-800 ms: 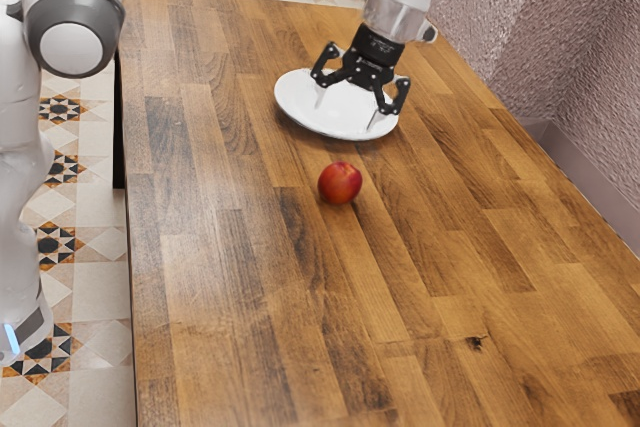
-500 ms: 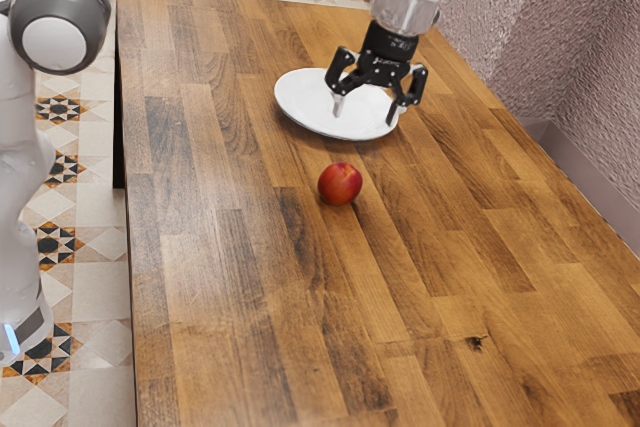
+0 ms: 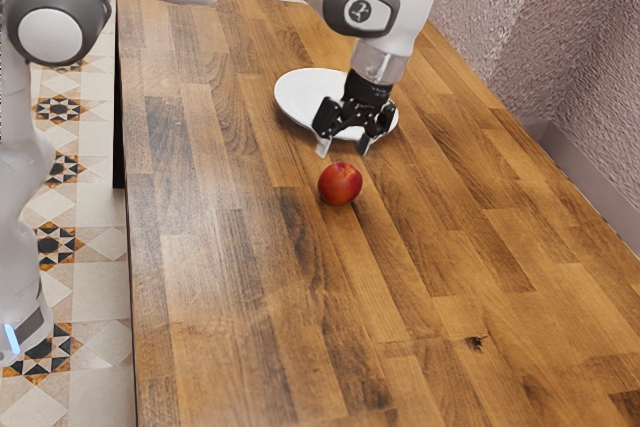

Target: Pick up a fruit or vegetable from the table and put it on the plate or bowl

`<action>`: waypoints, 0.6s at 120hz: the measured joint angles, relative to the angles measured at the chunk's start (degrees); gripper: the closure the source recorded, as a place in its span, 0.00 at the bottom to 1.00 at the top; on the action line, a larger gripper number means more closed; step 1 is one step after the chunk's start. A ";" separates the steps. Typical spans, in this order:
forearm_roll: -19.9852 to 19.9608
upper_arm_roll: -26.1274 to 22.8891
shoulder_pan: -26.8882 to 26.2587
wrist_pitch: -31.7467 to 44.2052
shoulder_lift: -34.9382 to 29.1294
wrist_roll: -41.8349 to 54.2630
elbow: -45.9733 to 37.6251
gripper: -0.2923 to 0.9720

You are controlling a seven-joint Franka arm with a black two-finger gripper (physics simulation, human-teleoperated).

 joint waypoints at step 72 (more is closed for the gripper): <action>-1.98 4.11 3.29 10.23 1.94 -1.43 -7.11 0.23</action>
